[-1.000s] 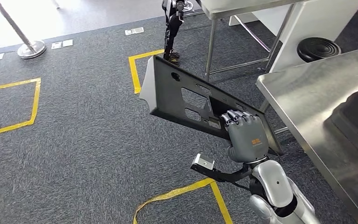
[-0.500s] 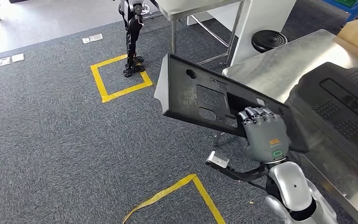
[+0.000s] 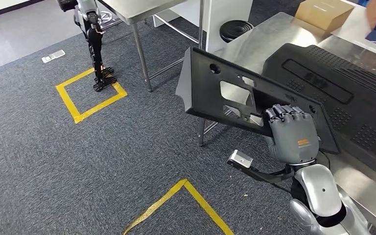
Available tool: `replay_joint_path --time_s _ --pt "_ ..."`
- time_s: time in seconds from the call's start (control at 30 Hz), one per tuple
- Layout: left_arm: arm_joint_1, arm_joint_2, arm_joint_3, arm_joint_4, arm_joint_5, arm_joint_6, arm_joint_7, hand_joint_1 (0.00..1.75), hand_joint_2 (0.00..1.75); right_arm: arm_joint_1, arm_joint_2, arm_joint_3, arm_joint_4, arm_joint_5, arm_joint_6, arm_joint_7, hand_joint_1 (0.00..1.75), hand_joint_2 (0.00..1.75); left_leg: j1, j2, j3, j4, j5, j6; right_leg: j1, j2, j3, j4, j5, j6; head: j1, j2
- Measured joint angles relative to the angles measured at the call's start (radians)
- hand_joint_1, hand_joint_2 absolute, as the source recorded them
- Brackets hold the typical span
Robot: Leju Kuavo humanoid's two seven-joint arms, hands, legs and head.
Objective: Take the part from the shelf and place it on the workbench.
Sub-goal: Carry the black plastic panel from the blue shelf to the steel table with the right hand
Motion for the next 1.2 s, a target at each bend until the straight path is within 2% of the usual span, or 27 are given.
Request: replay_joint_path --time_s 0.07,0.1,0.13,0.2,0.27,0.3,0.33,0.37,0.4,0.47,0.5,0.53,0.6,0.63,0.67,0.73,0.8,0.83,0.9,0.93,0.97,1.03,1.07,1.1,1.13,1.17,1.2 --pt "0.003 -0.001 0.011 -0.001 -0.004 0.005 -0.008 0.00 0.00 -0.011 0.001 -0.023 0.005 -0.016 0.001 -0.013 1.75 1.75 0.001 -0.031 -0.066 0.139 -0.057 0.000 0.003 0.027 0.000 0.000 0.000 -0.006 0.000 0.000" --pt "0.006 -0.001 0.016 -0.003 -0.002 0.005 -0.014 0.00 0.00 -0.019 0.002 -0.032 0.011 -0.020 0.001 -0.021 1.75 1.75 0.001 -0.036 -0.087 0.175 -0.061 0.001 0.005 0.043 0.000 0.001 0.000 -0.007 0.000 0.000" --pt "0.010 -0.001 0.019 -0.008 0.006 0.007 -0.020 0.00 0.00 -0.028 0.005 -0.038 0.019 -0.021 0.000 -0.029 1.75 1.75 0.001 -0.038 -0.089 0.171 -0.044 0.003 0.006 0.060 0.001 0.001 0.000 -0.006 0.000 0.000" --pt "0.017 -0.001 0.022 -0.021 0.031 0.017 -0.031 0.00 0.00 -0.051 0.013 -0.044 0.036 -0.022 -0.001 -0.047 1.75 1.75 0.004 -0.059 -0.044 0.059 0.031 0.008 0.004 0.092 0.004 0.002 0.000 -0.006 0.000 0.000" --pt "0.025 -0.001 0.022 -0.033 0.060 0.030 -0.035 0.00 0.00 -0.080 0.022 -0.045 0.059 -0.026 -0.001 -0.066 1.75 1.75 0.010 -0.114 0.006 -0.064 0.085 0.008 0.005 0.119 0.000 0.006 0.002 -0.001 0.000 0.000" --pt "0.028 -0.002 0.022 -0.040 0.073 0.035 -0.035 0.00 0.00 -0.094 0.027 -0.044 0.071 -0.028 -0.002 -0.074 1.75 1.75 0.010 -0.132 0.017 -0.093 0.094 0.008 0.005 0.131 -0.005 0.006 0.004 0.004 0.000 0.000" --pt "0.030 -0.002 0.022 -0.047 0.085 0.034 -0.035 0.00 0.00 -0.107 0.031 -0.042 0.083 -0.030 -0.002 -0.081 1.75 1.75 0.007 -0.137 0.018 -0.102 0.094 0.010 0.004 0.143 -0.011 0.006 0.007 0.011 0.001 0.000" --pt "0.032 -0.003 0.022 -0.056 0.095 0.031 -0.033 0.00 0.00 -0.116 0.035 -0.041 0.093 -0.033 -0.002 -0.086 1.75 1.75 0.003 -0.124 0.016 -0.103 0.096 0.014 0.001 0.154 -0.017 0.003 0.011 0.018 0.001 0.000" --pt "0.035 -0.004 0.021 -0.065 0.105 0.026 -0.029 0.00 0.00 -0.123 0.038 -0.039 0.101 -0.035 -0.002 -0.089 1.75 1.75 0.001 -0.112 0.016 -0.106 0.100 0.021 -0.002 0.149 -0.025 0.006 0.012 0.023 0.000 0.000" --pt "0.045 -0.005 0.016 -0.082 0.122 0.015 -0.016 0.00 0.00 -0.140 0.046 -0.035 0.117 -0.040 0.001 -0.092 1.75 1.75 0.000 -0.085 0.015 -0.114 0.109 0.035 0.002 0.093 -0.059 0.056 -0.013 0.023 0.006 0.000" --pt "0.050 -0.005 0.013 -0.088 0.129 0.009 -0.011 0.00 0.00 -0.149 0.050 -0.033 0.124 -0.042 0.001 -0.092 1.75 1.75 0.000 -0.070 0.014 -0.116 0.111 0.040 0.003 0.056 -0.088 0.112 -0.039 0.019 0.009 0.000" --pt "0.052 -0.005 0.010 -0.091 0.132 0.002 -0.008 0.00 0.00 -0.156 0.054 -0.030 0.132 -0.043 0.001 -0.093 1.75 1.75 -0.002 -0.056 0.012 -0.116 0.111 0.042 0.006 0.034 -0.121 0.181 -0.068 0.016 0.012 0.000" --pt "0.042 -0.003 0.010 -0.081 0.124 -0.009 -0.008 0.00 0.00 -0.163 0.063 -0.024 0.149 -0.044 0.000 -0.093 1.75 1.75 -0.004 -0.028 0.010 -0.116 0.111 0.044 0.006 0.023 -0.169 0.289 -0.102 0.019 0.013 0.000" --pt "0.029 -0.001 0.013 -0.068 0.114 -0.010 -0.010 0.00 0.00 -0.166 0.068 -0.021 0.157 -0.045 0.000 -0.093 1.75 1.75 -0.005 -0.015 0.009 -0.116 0.111 0.044 0.006 0.021 -0.167 0.292 -0.100 0.025 0.013 0.000" --pt "0.014 0.002 0.016 -0.052 0.104 -0.008 -0.013 0.00 0.00 -0.171 0.072 -0.017 0.164 -0.046 0.000 -0.093 1.75 1.75 -0.005 -0.002 0.009 -0.116 0.111 0.044 0.006 0.015 -0.143 0.254 -0.084 0.033 0.014 0.000" --pt "-0.014 0.008 0.022 -0.022 0.093 -0.002 -0.019 0.00 0.00 -0.184 0.080 -0.012 0.173 -0.046 0.000 -0.093 1.75 1.75 -0.007 0.021 0.010 -0.115 0.110 0.041 0.010 -0.026 -0.056 0.105 -0.040 0.042 0.015 0.000" --pt "-0.031 0.012 0.027 -0.002 0.087 0.003 -0.025 0.00 0.00 -0.195 0.086 -0.009 0.177 -0.046 0.000 -0.093 1.75 1.75 -0.013 0.042 0.013 -0.114 0.106 0.033 0.018 -0.061 0.001 0.010 -0.012 0.034 0.014 0.000" --pt "-0.036 0.014 0.030 0.007 0.081 0.006 -0.029 0.00 0.00 -0.198 0.088 -0.009 0.179 -0.046 0.000 -0.093 1.75 1.75 -0.015 0.054 0.015 -0.115 0.105 0.028 0.021 -0.061 0.005 0.000 -0.008 0.026 0.014 0.000" --pt "-0.047 0.018 0.037 0.024 0.063 0.013 -0.038 0.00 0.00 -0.200 0.090 -0.008 0.183 -0.045 0.000 -0.093 1.75 1.75 -0.012 0.072 0.019 -0.115 0.102 0.017 0.018 -0.034 0.003 -0.003 0.000 0.012 0.013 0.000" --pt "-0.051 0.020 0.041 0.031 0.050 0.016 -0.043 0.00 0.00 -0.200 0.091 -0.008 0.184 -0.043 0.001 -0.093 1.75 1.75 -0.010 0.063 0.018 -0.106 0.093 0.011 0.014 -0.021 0.003 -0.006 0.003 0.006 0.012 0.000" --pt "-0.055 0.021 0.048 0.038 0.036 0.020 -0.048 0.00 0.00 -0.201 0.094 -0.007 0.185 -0.040 0.003 -0.092 1.75 1.75 -0.007 0.042 0.009 -0.081 0.075 0.005 0.008 -0.011 0.004 -0.009 0.006 -0.001 0.011 0.000" --pt "-0.055 0.022 0.063 0.051 0.012 0.034 -0.058 0.00 0.00 -0.202 0.101 0.000 0.187 -0.028 0.008 -0.089 1.75 1.75 -0.002 -0.014 -0.039 0.034 0.010 -0.003 0.003 0.011 0.005 -0.012 0.009 -0.011 0.008 0.000" --pt "-0.049 0.021 0.070 0.051 0.005 0.036 -0.061 0.00 0.00 -0.199 0.104 0.005 0.189 -0.019 0.010 -0.085 1.75 1.75 -0.001 -0.028 -0.070 0.102 -0.022 -0.006 0.002 0.024 0.005 -0.011 0.009 -0.014 0.007 0.000" --pt "-0.040 0.019 0.075 0.047 0.001 0.032 -0.064 0.00 0.00 -0.193 0.107 0.010 0.189 -0.010 0.010 -0.081 1.75 1.75 0.000 -0.034 -0.094 0.154 -0.039 -0.009 0.002 0.039 0.005 -0.011 0.009 -0.014 0.007 0.000" --pt "-0.031 0.016 0.078 0.041 0.001 0.022 -0.065 0.00 0.00 -0.187 0.109 0.016 0.190 -0.003 0.010 -0.077 1.75 1.75 0.002 -0.037 -0.103 0.170 -0.035 -0.011 0.002 0.054 0.005 -0.010 0.009 -0.014 0.007 0.000" --pt "-0.025 0.015 0.080 0.035 0.001 0.012 -0.064 0.00 0.00 -0.183 0.112 0.021 0.190 0.004 0.012 -0.073 1.75 1.75 0.005 -0.040 -0.093 0.146 -0.011 -0.014 0.000 0.070 0.005 -0.007 0.009 -0.014 0.007 0.000" --pt "-0.026 0.015 0.082 0.033 -0.001 0.007 -0.063 0.00 0.00 -0.181 0.115 0.025 0.190 0.008 0.014 -0.069 1.75 1.75 0.010 -0.048 -0.068 0.090 0.027 -0.016 -0.002 0.085 0.004 -0.004 0.008 -0.013 0.007 0.000"
